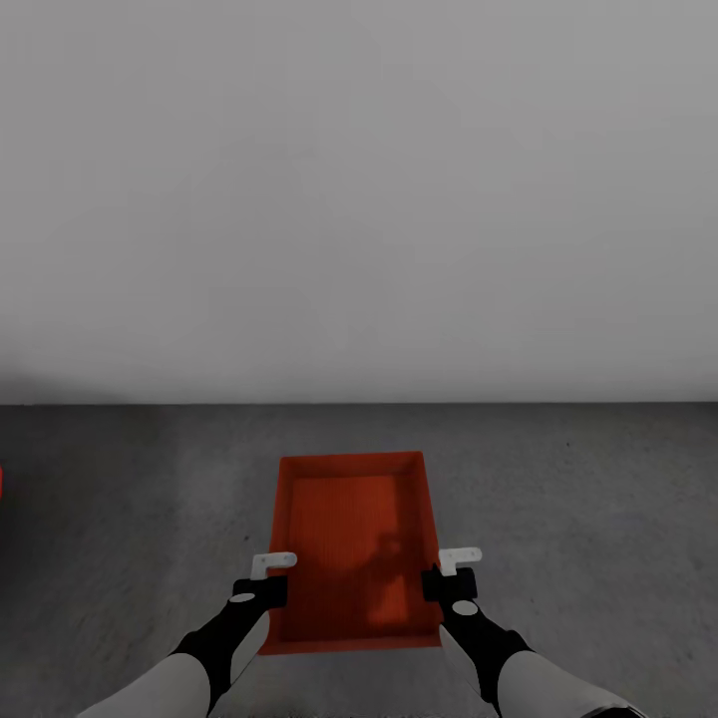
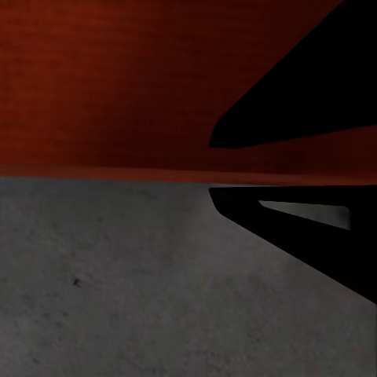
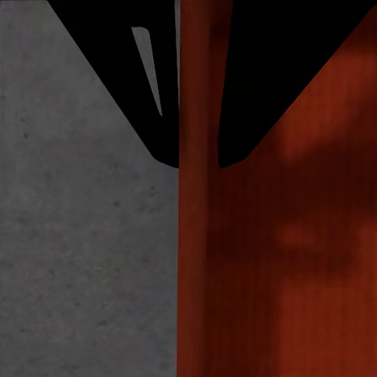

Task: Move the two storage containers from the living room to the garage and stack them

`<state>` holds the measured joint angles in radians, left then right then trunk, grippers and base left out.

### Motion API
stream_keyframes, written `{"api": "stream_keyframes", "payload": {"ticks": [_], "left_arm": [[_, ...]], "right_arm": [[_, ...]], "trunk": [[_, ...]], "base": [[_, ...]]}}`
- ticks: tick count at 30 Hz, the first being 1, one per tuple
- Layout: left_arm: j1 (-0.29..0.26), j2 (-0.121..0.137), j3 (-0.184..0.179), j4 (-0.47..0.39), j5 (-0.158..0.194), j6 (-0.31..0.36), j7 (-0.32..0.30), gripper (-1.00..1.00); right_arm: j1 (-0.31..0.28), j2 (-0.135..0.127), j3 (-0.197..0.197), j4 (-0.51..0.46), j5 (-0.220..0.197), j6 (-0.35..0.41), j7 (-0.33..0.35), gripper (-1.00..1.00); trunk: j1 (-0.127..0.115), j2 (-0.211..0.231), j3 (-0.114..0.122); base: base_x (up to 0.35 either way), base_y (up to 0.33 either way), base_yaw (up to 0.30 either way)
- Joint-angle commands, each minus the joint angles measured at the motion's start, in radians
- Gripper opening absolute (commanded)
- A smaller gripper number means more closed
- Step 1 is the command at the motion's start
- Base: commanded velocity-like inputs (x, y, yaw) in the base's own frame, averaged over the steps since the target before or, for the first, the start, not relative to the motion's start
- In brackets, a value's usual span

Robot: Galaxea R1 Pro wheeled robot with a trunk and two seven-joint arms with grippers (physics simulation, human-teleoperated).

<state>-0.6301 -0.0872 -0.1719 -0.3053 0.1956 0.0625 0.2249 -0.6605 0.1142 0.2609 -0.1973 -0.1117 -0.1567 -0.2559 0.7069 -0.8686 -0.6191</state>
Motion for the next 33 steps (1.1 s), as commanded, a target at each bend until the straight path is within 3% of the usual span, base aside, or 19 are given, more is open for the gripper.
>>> {"api": "stream_keyframes", "payload": {"ticks": [1, 33], "left_arm": [[0.0, 0.037, 0.05, -0.006, -0.012, -0.07, 0.04, -1.0], [0.0, 0.037, 0.05, -0.006, -0.012, -0.07, 0.04, -1.0]], "right_arm": [[-0.001, -0.001, -0.043, 0.003, -0.082, -0.007, -0.026, -1.0], [-0.001, -0.001, -0.043, 0.002, -0.082, -0.009, -0.026, -1.0]], "trunk": [[0.0, -0.001, -0.002], [0.0, -0.001, -0.006]], "base": [[0.0, 0.0, 0.0], [0.039, 0.0, 0.0]]}}
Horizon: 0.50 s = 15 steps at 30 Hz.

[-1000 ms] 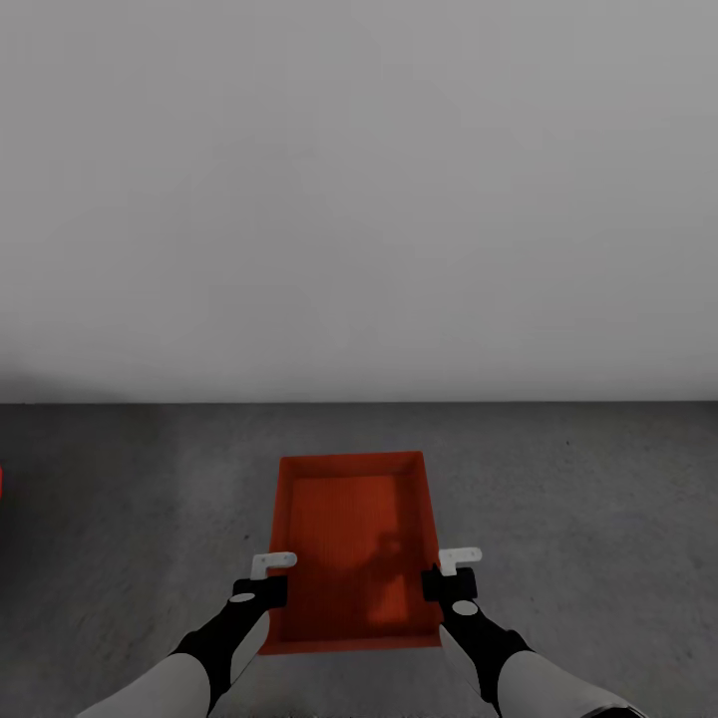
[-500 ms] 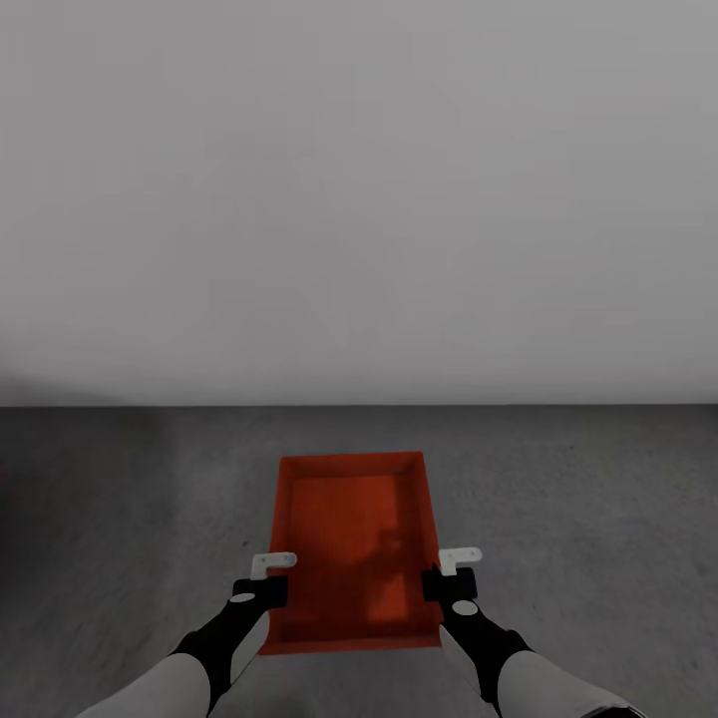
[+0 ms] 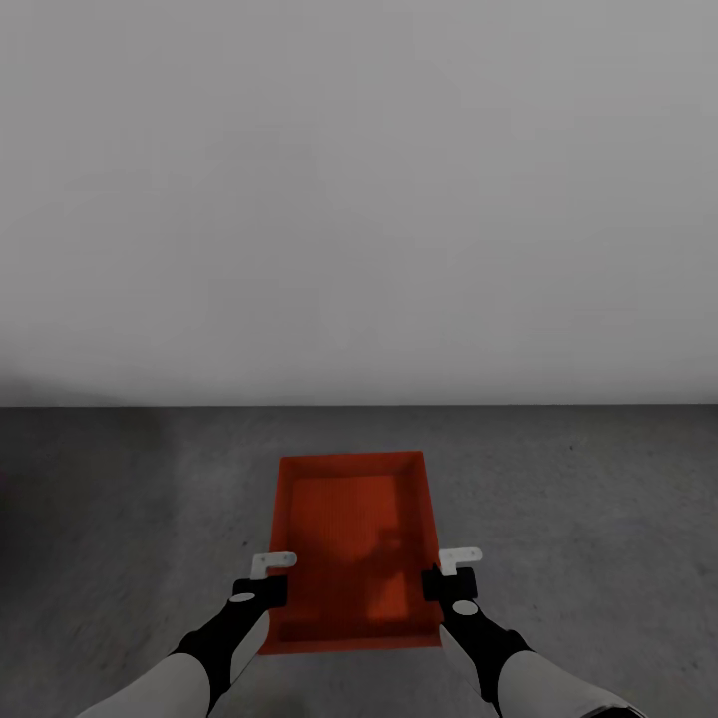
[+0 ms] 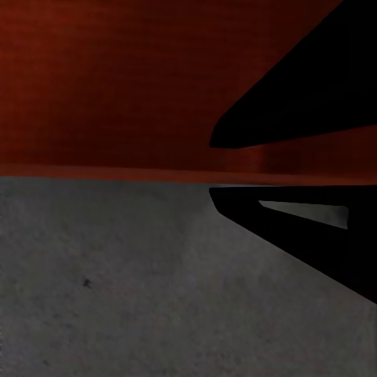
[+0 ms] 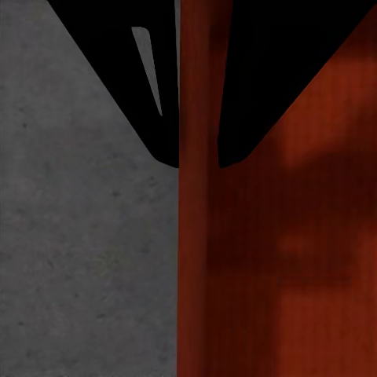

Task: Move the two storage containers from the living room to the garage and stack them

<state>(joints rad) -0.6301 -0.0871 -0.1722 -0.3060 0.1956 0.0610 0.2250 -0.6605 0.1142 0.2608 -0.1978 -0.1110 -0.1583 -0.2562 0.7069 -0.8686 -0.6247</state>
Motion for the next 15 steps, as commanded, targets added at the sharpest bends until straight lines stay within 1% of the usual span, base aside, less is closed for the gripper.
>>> {"api": "stream_keyframes", "payload": {"ticks": [1, 9, 15], "left_arm": [[0.0, 0.036, 0.051, -0.005, -0.012, -0.069, 0.04, -1.0], [0.0, 0.036, 0.051, -0.005, -0.012, -0.069, 0.04, -1.0], [0.0, 0.036, 0.051, -0.005, -0.012, -0.069, 0.04, -1.0]], "right_arm": [[-0.001, -0.001, -0.043, 0.003, -0.082, -0.007, -0.026, -1.0], [-0.001, -0.001, -0.043, 0.003, -0.082, -0.008, -0.026, -1.0], [-0.001, -0.001, -0.043, 0.003, -0.082, -0.008, -0.027, -1.0]], "trunk": [[0.0, -0.001, -0.001], [0.0, -0.001, -0.001], [0.0, -0.001, -0.001]], "base": [[0.0, 0.0, 0.0], [0.012, 0.0, 0.0], [0.149, 0.0, 0.0]]}}
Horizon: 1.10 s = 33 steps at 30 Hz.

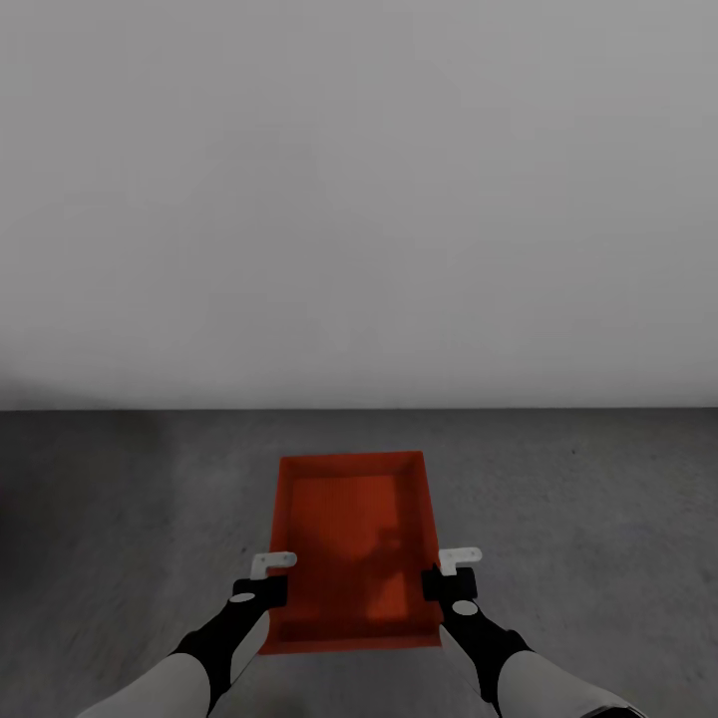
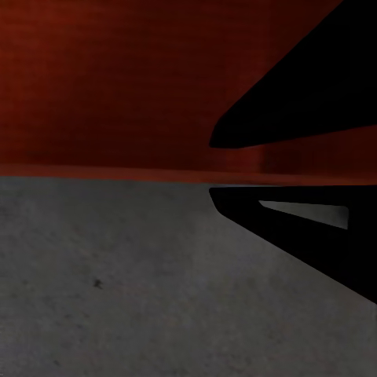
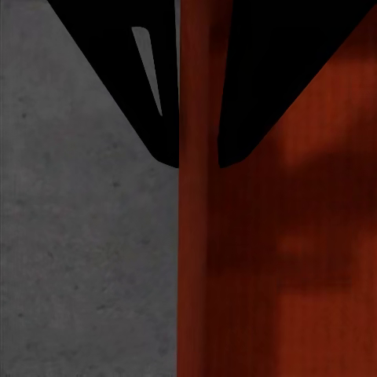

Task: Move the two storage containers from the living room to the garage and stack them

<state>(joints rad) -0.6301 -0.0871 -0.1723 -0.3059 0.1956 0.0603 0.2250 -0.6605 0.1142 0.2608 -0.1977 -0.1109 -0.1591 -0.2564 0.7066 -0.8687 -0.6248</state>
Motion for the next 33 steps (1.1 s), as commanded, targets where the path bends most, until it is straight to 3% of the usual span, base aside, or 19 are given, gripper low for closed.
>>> {"api": "stream_keyframes", "payload": {"ticks": [1, 33], "left_arm": [[0.0, 0.036, 0.051, -0.005, -0.012, -0.068, 0.04, -1.0], [0.0, 0.037, 0.051, -0.002, -0.012, -0.068, 0.04, -1.0]], "right_arm": [[-0.001, -0.001, -0.043, 0.003, -0.082, -0.008, -0.027, -1.0], [-0.001, -0.001, -0.043, 0.003, -0.082, -0.008, -0.027, -1.0]], "trunk": [[0.0, -0.001, -0.001], [0.0, -0.001, -0.001]], "base": [[0.125, 0.0, 0.0], [0.03, 0.035, 0.0]]}}
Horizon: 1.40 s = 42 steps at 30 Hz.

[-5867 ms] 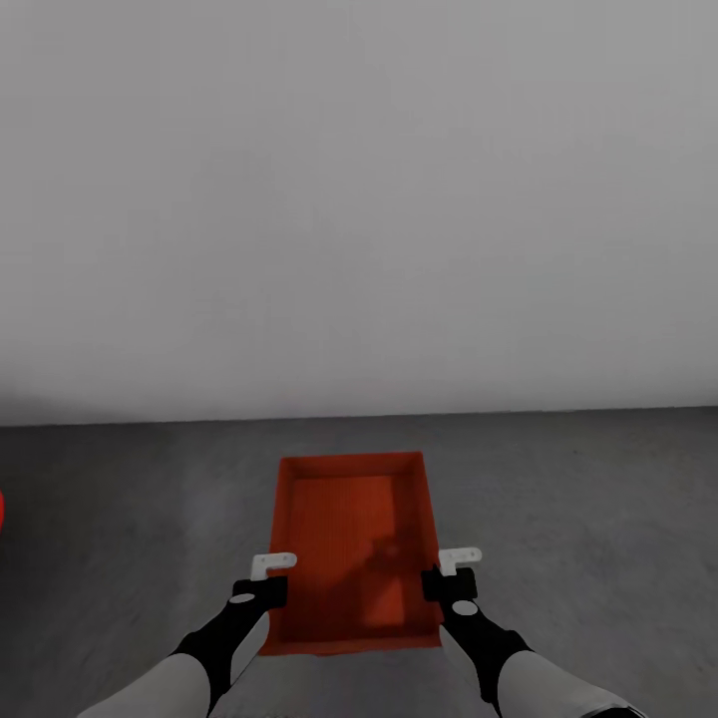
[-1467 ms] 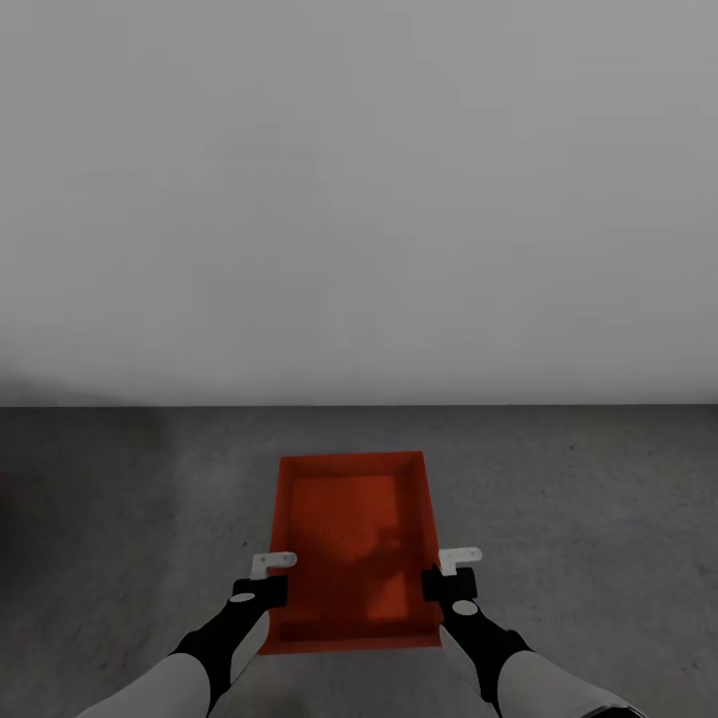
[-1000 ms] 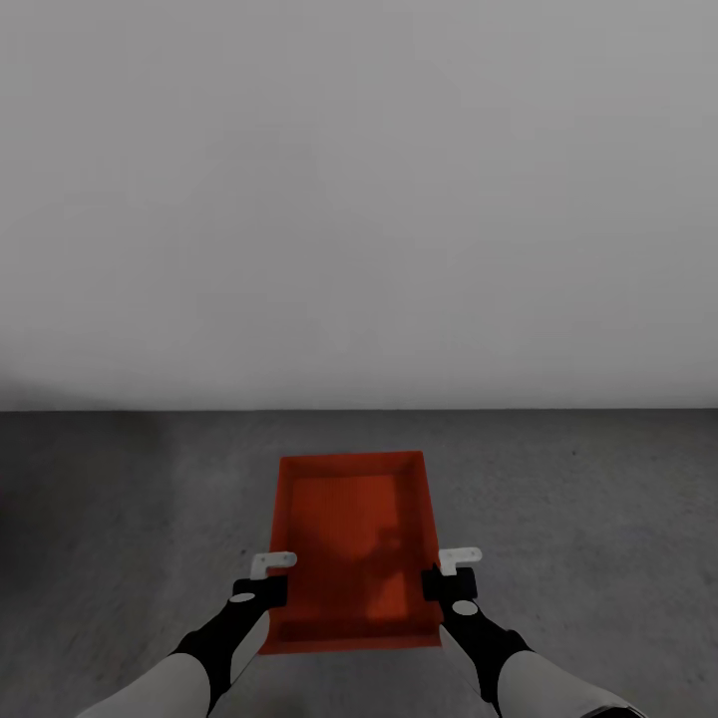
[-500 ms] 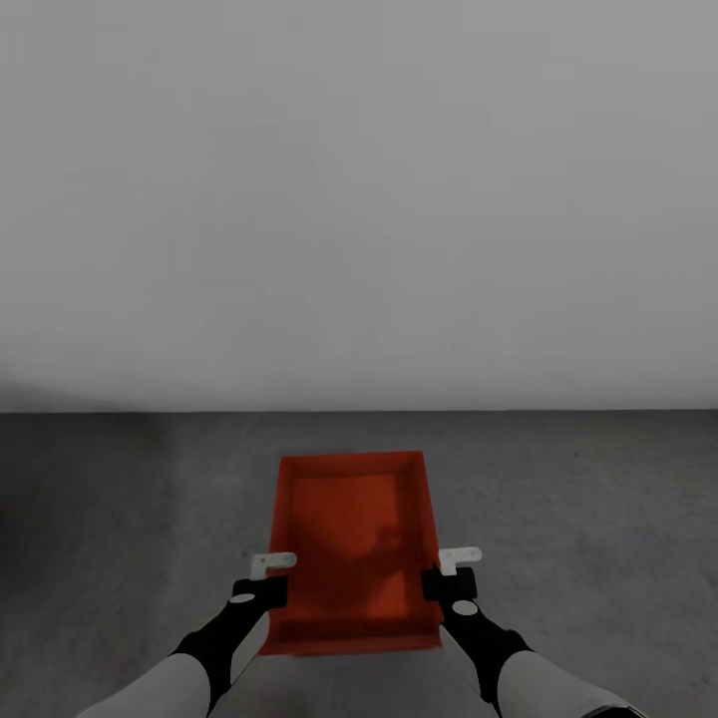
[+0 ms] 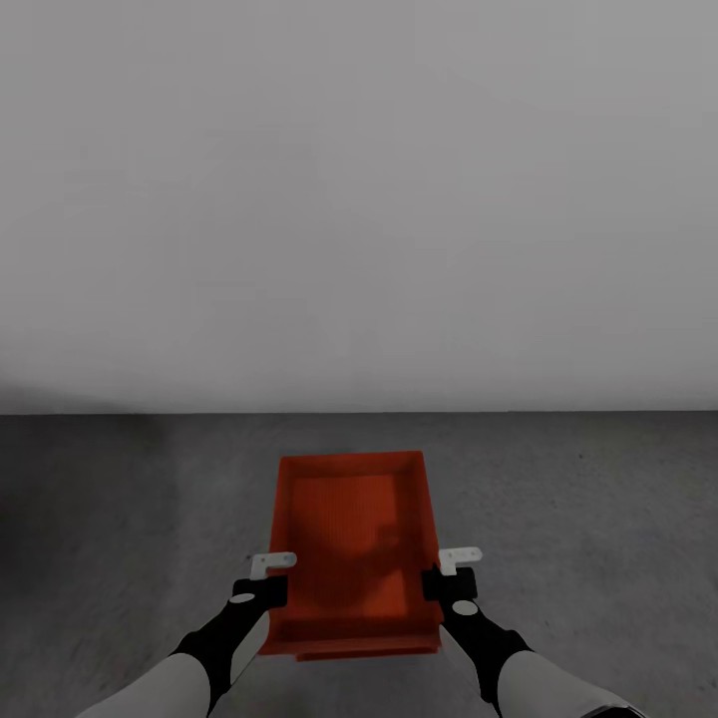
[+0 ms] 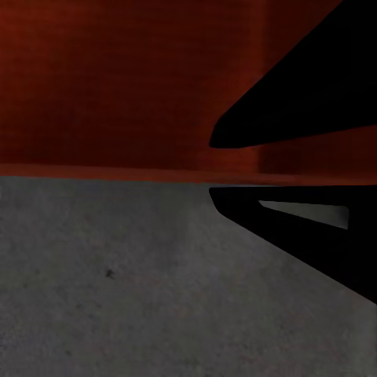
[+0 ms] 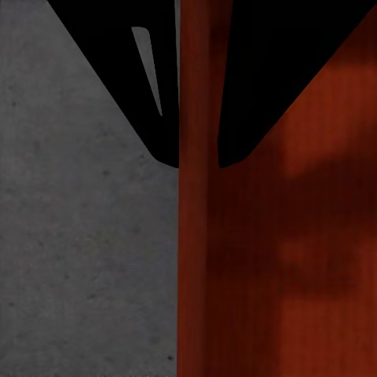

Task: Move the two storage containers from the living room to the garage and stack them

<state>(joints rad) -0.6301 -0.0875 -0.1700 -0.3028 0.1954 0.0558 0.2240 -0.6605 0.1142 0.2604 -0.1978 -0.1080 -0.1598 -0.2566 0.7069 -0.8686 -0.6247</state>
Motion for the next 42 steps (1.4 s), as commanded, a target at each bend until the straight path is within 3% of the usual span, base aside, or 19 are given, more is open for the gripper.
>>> {"api": "stream_keyframes", "payload": {"ticks": [1, 30, 42], "left_arm": [[0.0, 0.037, 0.049, -0.005, -0.011, -0.064, 0.041, -1.0], [0.0, 0.034, 0.046, -0.006, -0.01, -0.064, 0.041, -1.0], [0.0, 0.031, 0.046, -0.004, -0.011, -0.064, 0.041, -1.0]], "right_arm": [[-0.001, -0.001, -0.043, 0.003, -0.085, -0.007, -0.026, -1.0], [-0.001, -0.001, -0.043, 0.004, -0.085, -0.005, -0.027, -1.0], [-0.001, -0.001, -0.043, 0.004, -0.085, -0.006, -0.027, -1.0]], "trunk": [[0.0, -0.001, -0.001], [0.0, -0.001, -0.001], [0.0, -0.001, -0.017]], "base": [[0.0, 0.0, 0.0], [0.0, 0.0, 0.0], [0.0, 0.0, 0.0]]}}
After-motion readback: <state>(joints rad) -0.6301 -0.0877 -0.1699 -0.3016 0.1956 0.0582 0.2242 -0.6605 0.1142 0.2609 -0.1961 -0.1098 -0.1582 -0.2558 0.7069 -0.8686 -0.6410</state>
